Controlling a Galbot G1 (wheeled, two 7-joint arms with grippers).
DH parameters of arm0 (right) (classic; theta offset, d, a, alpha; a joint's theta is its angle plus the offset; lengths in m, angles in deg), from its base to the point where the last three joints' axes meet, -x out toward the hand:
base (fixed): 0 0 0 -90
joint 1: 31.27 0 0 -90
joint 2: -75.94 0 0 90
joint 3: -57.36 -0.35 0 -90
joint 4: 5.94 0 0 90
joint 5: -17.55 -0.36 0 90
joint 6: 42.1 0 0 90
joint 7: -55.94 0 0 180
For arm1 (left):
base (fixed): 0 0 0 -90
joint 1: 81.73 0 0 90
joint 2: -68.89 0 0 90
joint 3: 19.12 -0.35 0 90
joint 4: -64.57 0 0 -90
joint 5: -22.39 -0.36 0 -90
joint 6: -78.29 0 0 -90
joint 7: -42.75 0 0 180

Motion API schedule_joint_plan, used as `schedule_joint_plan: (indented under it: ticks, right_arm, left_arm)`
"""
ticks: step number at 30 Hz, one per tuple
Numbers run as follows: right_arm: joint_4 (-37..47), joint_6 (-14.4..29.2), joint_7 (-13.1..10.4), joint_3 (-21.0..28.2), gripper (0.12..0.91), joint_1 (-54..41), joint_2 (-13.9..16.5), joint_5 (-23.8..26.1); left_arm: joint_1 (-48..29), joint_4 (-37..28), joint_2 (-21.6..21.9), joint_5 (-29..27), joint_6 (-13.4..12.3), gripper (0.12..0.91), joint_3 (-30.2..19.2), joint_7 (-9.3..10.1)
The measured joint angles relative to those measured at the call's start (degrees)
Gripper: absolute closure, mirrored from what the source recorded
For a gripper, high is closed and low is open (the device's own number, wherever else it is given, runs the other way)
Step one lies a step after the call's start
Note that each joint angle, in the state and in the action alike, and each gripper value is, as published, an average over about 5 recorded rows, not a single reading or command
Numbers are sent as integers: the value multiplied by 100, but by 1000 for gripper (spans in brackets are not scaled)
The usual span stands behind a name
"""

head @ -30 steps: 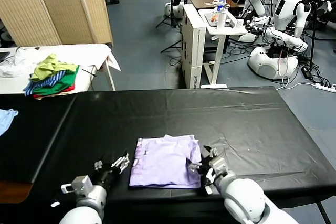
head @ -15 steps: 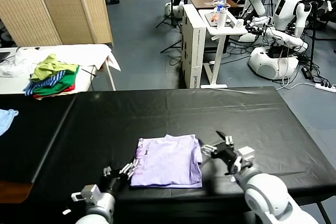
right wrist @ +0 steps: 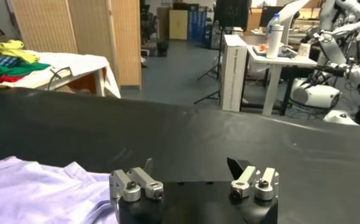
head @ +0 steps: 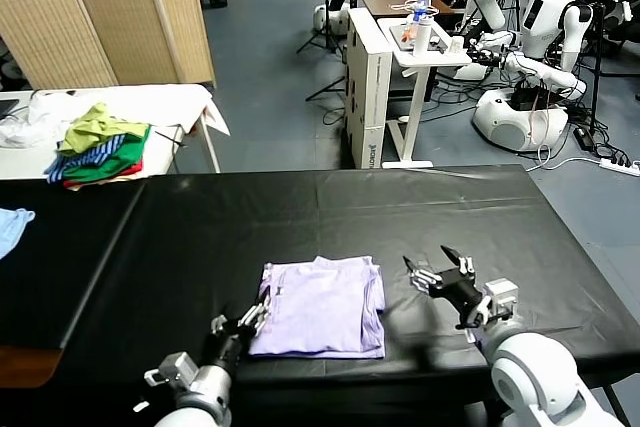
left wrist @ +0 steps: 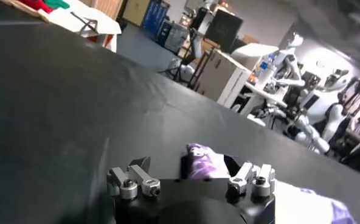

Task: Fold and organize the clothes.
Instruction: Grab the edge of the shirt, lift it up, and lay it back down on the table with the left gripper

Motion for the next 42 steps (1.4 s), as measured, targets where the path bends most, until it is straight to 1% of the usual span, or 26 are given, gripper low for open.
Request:
schedule_joint_plan:
  ticks: [9, 15, 18, 21, 24, 27, 28, 31, 32, 34, 42]
  right_arm:
    - [-5, 0, 5, 3, 118, 7, 8, 9]
    - [-19, 0, 10, 3, 118, 8, 5, 13]
    - [-23, 0, 11, -2, 118, 9, 5, 18]
    - [-28, 0, 11, 6, 118, 6, -3, 24]
    - [-26, -1, 11, 21, 118, -2, -20, 36]
    - [-18, -1, 11, 29, 118, -9, -35, 46]
    - [-14, -1, 11, 30, 118, -12, -37, 49]
    - [-6, -1, 11, 30, 118, -22, -40, 58]
    - [-5, -1, 11, 28, 118, -24, -40, 61]
    - [-1, -1, 11, 22, 118, -28, -39, 64]
    - [129, 26, 17, -1, 118, -54, -40, 210]
  left_arm:
    - [54, -32, 0, 52, -33, 123, -53, -42]
    - [75, -131, 0, 60, -99, 124, -59, -74]
    - [73, -164, 0, 67, -109, 158, -68, -90]
    - [51, -185, 0, 88, -111, 238, -73, -95]
    - [27, -202, 0, 154, -111, 359, -70, -95]
    - [16, -224, 0, 213, -110, 532, -67, -95]
    - [13, -232, 0, 229, -108, 608, -66, -94]
    - [-3, -250, 0, 280, -89, 784, -67, -92]
    - [-10, -254, 0, 291, -80, 827, -68, -89]
    - [-27, -255, 0, 287, -64, 865, -70, -77]
    - [-20, -14, 0, -210, -30, 864, 80, 0]
